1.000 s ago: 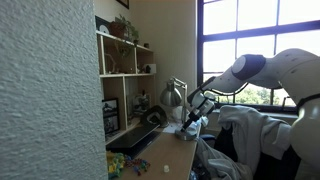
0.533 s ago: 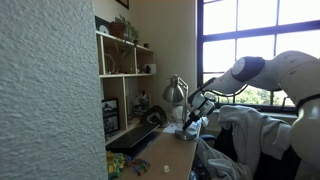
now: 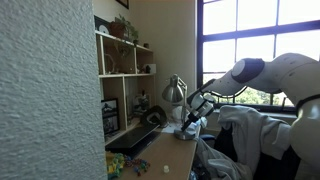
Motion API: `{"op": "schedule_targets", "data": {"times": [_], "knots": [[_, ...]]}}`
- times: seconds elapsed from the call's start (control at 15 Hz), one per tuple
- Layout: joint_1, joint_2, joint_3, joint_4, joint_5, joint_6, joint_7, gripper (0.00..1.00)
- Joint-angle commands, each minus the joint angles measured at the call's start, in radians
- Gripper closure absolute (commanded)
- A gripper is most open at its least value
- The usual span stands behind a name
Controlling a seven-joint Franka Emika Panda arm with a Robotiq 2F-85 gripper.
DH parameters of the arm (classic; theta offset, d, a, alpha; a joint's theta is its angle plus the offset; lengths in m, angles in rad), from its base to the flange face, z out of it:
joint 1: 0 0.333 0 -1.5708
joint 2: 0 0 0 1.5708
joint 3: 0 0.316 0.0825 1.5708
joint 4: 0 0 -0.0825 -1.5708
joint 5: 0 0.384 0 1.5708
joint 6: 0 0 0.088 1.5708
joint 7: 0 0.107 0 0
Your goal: Push the desk lamp away from the edge
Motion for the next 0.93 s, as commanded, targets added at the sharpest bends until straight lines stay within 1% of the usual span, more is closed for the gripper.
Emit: {"op": "schedule_targets", "data": {"times": [0.0, 0.4, 0.87], "knots": [[-0.009, -0.011, 0.072, 0.003, 0.044, 0.025, -0.033, 0.91], [-0.01, 0.005, 0.13, 0.001, 0.038, 0.056, -0.048, 0.91], [-0.009, 0.033, 0.166, 0.028, 0.028, 0.092, -0.042, 0.91]]}}
